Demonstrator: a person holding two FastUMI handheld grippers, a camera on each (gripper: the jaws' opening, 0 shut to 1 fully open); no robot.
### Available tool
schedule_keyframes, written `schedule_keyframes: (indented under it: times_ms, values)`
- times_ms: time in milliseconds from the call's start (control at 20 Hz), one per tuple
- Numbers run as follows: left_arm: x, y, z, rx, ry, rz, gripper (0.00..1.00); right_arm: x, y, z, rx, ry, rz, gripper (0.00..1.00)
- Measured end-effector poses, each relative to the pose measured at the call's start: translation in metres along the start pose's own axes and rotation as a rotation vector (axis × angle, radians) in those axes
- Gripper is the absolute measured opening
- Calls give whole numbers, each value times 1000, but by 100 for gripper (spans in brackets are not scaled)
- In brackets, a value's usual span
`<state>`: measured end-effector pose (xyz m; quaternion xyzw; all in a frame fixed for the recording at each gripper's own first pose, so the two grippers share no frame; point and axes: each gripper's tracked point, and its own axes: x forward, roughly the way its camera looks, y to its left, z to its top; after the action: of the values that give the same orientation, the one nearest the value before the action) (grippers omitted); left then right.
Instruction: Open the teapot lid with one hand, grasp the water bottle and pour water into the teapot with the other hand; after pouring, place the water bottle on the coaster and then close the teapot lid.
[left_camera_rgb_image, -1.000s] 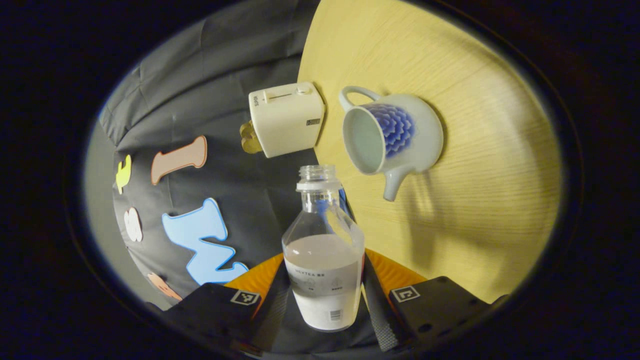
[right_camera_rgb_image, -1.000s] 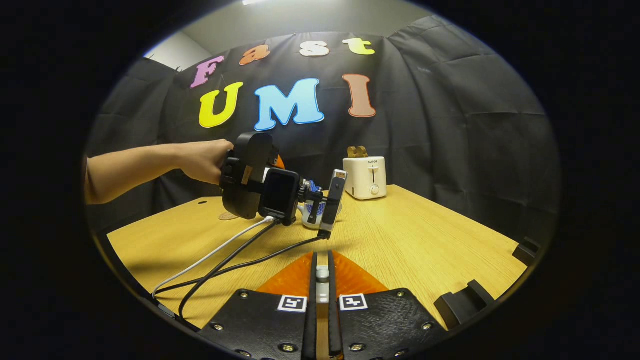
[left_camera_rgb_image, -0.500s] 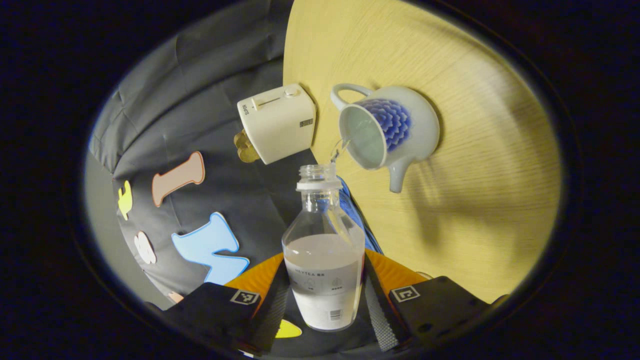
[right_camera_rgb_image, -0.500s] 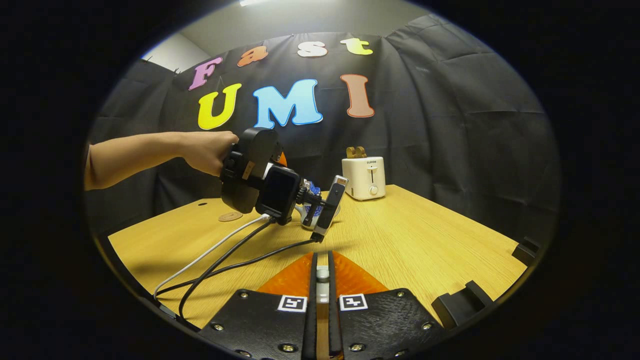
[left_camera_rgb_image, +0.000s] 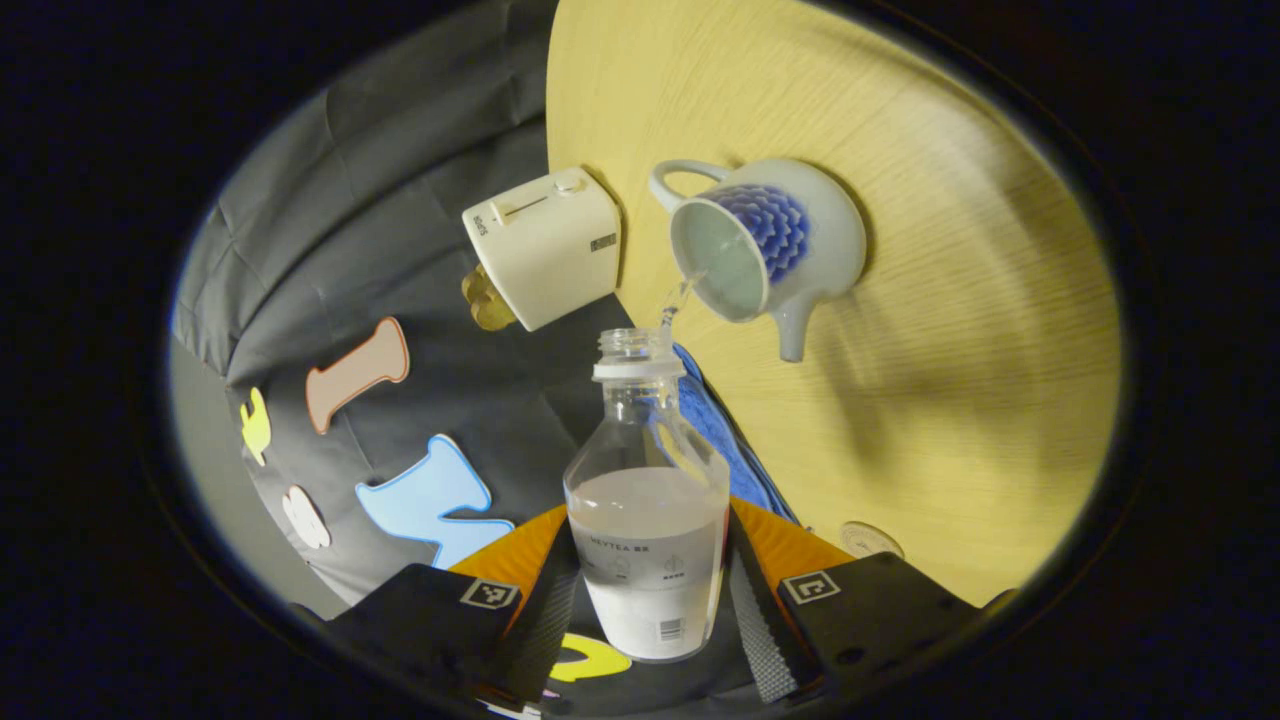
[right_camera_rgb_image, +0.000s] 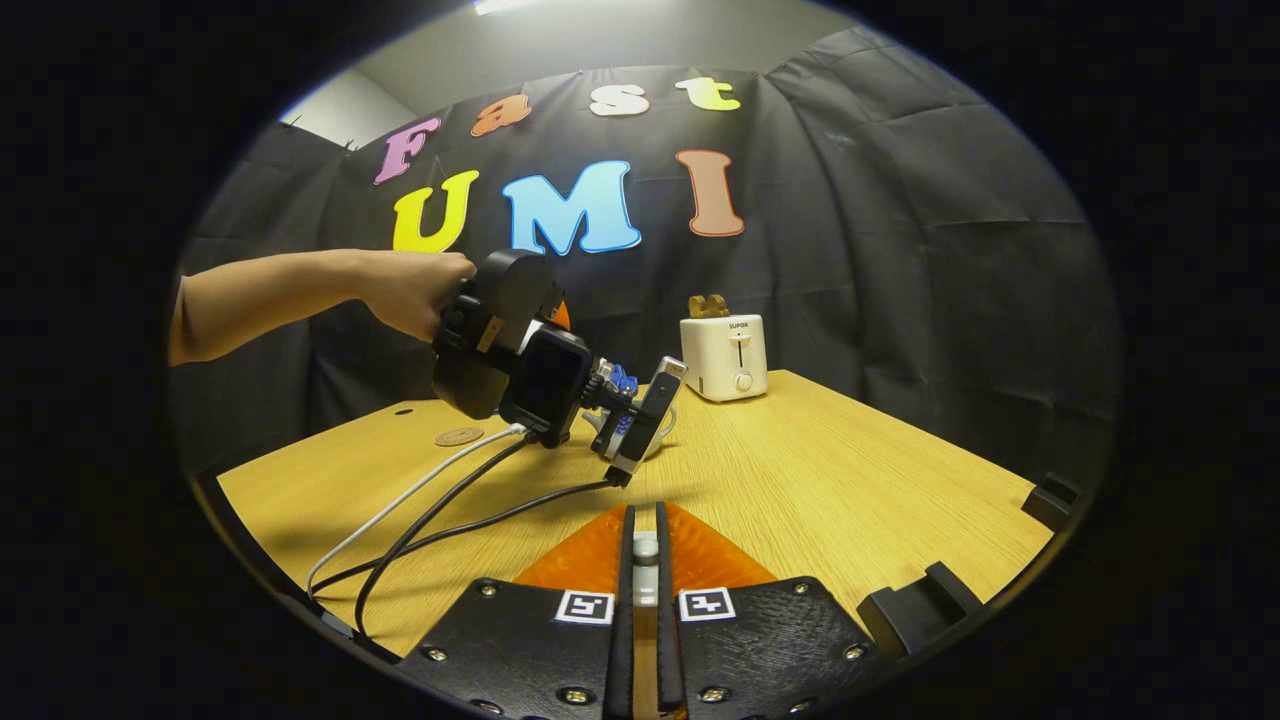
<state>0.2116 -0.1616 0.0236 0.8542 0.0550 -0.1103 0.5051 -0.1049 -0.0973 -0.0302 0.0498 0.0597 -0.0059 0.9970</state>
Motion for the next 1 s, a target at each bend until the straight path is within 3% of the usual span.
schedule_keyframes:
  times_ms: [1000]
  values:
    - [2,-1,6,108,5,-32,87,1,-5,-4,5,16,1,10]
